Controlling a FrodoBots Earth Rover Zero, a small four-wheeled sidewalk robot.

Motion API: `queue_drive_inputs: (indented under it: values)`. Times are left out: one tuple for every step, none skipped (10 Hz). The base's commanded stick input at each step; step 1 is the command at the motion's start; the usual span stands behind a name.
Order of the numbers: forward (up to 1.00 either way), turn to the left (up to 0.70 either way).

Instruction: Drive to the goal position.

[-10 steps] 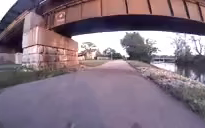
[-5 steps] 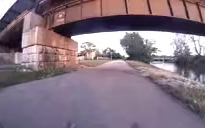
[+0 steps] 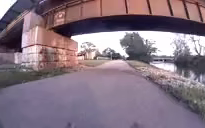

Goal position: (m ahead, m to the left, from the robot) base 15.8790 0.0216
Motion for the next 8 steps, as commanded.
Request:
queue_drive_inputs:
  values:
    - [1.00,0.00]
    - [1.00,0.00]
    - [1.00,0.00]
    - [1.00,0.00]
    - [1.00,0.00]
    - [1.00,0.00]
    - [1.00,0.00]
    - [1.00,0.00]
